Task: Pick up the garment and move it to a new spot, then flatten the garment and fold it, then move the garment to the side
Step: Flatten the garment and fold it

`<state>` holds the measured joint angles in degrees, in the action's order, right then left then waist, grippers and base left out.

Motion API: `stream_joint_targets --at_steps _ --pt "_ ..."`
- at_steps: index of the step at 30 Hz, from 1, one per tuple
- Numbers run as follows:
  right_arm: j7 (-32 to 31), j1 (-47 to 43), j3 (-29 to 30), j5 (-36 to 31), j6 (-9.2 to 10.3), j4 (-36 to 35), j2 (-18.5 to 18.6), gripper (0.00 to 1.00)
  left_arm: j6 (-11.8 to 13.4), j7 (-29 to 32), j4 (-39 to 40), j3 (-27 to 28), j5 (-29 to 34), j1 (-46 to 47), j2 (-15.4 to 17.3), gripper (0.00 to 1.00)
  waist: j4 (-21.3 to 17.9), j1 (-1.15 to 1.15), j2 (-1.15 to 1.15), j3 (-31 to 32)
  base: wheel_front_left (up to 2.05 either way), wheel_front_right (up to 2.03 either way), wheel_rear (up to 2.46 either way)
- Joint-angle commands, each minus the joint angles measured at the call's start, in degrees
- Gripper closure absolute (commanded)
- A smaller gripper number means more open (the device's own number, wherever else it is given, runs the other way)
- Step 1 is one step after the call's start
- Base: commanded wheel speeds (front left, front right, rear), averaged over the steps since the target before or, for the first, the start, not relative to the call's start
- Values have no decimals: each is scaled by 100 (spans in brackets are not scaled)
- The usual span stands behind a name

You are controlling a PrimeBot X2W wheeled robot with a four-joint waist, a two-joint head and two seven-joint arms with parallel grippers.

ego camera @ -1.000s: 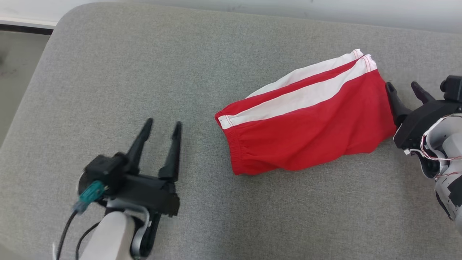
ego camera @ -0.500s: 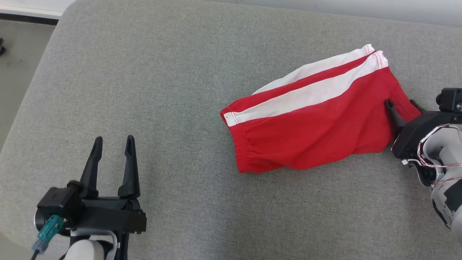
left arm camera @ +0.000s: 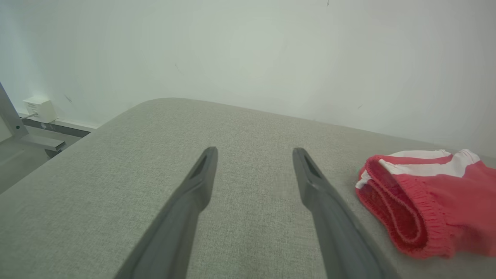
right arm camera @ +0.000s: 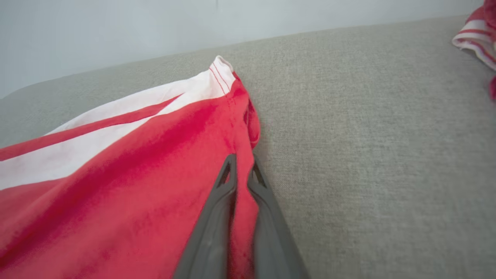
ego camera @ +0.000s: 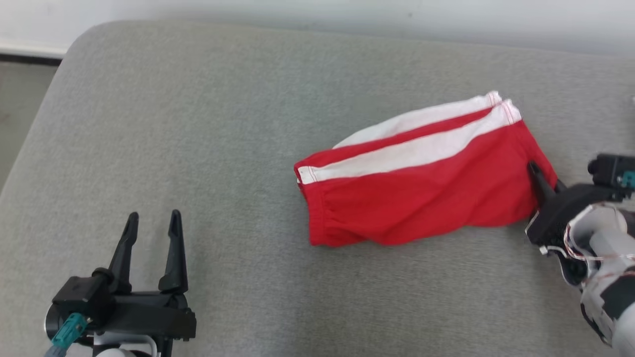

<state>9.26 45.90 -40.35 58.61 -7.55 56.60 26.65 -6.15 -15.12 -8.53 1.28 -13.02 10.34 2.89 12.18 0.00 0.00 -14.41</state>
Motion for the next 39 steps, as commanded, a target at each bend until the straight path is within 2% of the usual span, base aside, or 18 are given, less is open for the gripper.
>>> stream_joint_targets --at_steps 1,9,17,25,39 --pt "87 -197 4 134 16 -79 116 100 -27 0 17 38 58 -101 1 0 -282 0 0 264 0 0 0" --pt "309 -940 109 599 16 -449 490 100 -26 0 20 65 158 -311 2 0 -549 0 0 549 0 0 0" --pt "470 -1435 352 935 16 -511 725 100 -42 0 6 -23 188 -420 2 0 -550 0 0 626 0 0 0" --pt "556 -1297 295 759 16 -740 460 100 -61 0 -102 -15 225 -517 2 0 -566 0 0 806 0 0 0" --pt "597 -1385 -9 -101 16 -2060 -183 100 -79 0 -120 -6 203 -613 1 0 -539 0 0 1012 0 0 0"
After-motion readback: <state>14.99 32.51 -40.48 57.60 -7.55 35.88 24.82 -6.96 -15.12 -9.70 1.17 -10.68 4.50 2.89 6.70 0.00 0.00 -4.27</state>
